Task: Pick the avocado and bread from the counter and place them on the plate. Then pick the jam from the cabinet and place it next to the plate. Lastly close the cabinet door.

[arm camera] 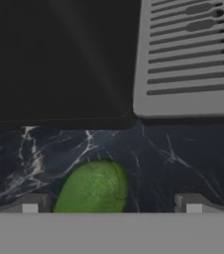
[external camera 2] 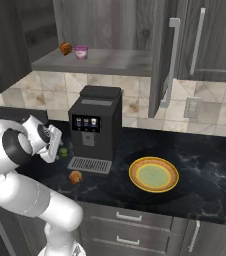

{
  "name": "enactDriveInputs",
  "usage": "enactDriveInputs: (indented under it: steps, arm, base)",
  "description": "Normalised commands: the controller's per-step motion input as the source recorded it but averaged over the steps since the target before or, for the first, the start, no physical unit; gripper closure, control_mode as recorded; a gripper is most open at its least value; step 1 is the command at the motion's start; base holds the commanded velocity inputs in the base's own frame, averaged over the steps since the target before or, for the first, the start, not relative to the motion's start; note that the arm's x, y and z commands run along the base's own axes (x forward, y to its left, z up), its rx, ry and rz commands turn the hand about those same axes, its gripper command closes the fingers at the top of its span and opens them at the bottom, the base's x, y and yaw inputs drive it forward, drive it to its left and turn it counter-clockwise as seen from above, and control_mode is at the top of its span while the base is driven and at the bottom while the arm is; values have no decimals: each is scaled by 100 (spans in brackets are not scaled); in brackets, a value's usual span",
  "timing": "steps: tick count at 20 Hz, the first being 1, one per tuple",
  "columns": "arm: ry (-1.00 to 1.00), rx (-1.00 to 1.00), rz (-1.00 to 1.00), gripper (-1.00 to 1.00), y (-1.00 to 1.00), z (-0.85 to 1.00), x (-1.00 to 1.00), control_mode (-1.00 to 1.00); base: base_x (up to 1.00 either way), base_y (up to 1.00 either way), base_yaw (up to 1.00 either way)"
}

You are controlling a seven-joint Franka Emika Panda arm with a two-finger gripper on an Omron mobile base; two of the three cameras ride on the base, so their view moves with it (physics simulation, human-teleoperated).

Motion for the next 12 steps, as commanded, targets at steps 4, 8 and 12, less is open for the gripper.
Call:
enactDriveInputs:
  steps: [4,8,12]
  arm:
    - [-1,0,-5,-100,0,-13,12,-100]
    - [0,0,-5,-100,0,-19,11,-100]
    - [0,0,-6,-100,0,-19,11,-100]
  base:
    - [0,0,0]
    - [0,0,0]
    - [0,0,0]
